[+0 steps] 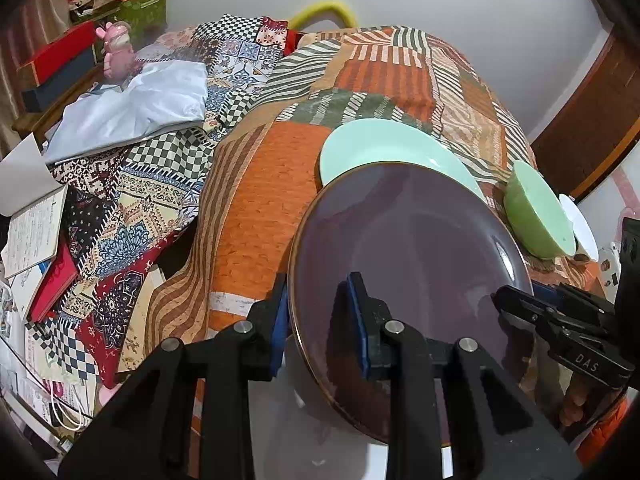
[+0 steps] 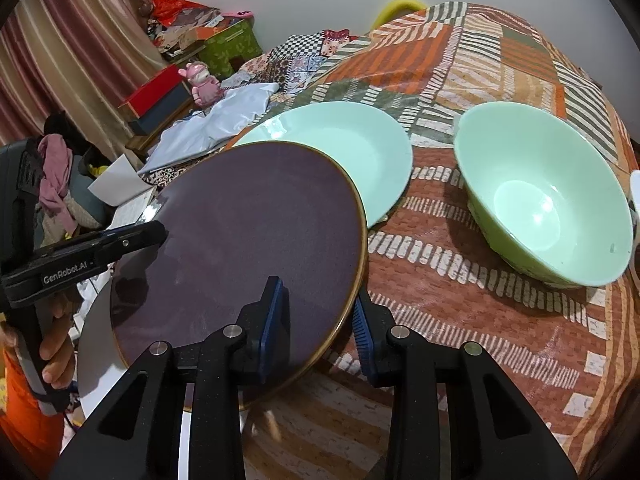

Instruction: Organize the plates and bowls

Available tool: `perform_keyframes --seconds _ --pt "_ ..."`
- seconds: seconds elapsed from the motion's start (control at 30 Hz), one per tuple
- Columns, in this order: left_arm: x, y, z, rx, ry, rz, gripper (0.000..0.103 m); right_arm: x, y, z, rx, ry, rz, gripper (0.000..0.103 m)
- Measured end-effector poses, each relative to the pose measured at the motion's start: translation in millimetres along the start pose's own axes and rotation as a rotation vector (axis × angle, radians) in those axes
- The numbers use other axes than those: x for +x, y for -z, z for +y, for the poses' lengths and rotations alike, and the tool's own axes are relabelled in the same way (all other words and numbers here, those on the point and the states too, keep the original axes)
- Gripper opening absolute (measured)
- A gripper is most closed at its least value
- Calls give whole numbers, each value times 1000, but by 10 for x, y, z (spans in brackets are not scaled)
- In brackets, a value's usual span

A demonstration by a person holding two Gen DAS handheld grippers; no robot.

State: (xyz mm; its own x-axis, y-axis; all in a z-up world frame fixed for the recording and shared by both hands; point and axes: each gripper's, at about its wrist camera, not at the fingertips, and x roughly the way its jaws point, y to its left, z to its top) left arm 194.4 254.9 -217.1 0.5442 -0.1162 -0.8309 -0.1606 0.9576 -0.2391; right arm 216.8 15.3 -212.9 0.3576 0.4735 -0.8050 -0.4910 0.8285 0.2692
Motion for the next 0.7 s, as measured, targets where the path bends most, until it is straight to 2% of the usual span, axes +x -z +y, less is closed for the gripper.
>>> perform_keyframes --seconds 0.7 --pt "-295 225 -376 42 58 -31 28 -423 187 -171 18 35 -72 30"
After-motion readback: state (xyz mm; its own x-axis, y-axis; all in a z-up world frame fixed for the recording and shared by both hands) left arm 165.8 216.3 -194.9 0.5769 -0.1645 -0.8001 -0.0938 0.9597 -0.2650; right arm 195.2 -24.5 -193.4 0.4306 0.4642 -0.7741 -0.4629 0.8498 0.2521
